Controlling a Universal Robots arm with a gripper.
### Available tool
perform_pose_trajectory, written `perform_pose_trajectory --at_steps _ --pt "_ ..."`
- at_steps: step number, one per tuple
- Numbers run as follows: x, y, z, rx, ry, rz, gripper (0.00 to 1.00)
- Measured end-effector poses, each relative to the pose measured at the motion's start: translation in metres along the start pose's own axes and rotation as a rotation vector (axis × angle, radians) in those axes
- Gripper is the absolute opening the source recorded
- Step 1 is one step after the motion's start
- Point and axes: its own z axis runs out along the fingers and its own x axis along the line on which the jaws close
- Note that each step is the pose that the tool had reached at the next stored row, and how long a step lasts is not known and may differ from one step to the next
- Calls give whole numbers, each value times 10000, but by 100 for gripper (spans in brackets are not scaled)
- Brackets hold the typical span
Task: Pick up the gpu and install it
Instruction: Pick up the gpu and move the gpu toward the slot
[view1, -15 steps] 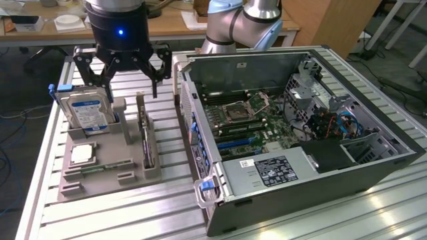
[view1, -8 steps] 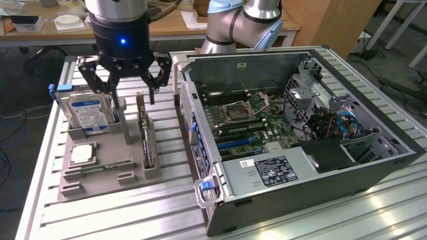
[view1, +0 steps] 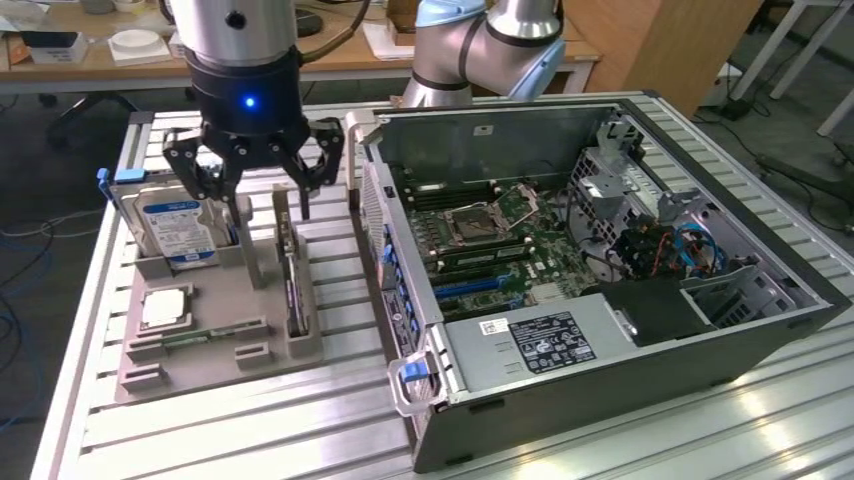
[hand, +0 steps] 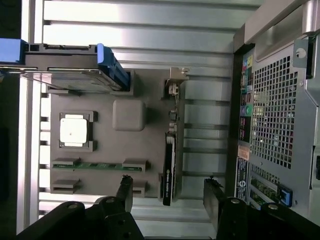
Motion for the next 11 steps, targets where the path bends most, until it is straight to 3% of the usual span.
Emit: perform_pose_trajectory --at_steps 11 --pt "-3 -15 199 0 1 0 67"
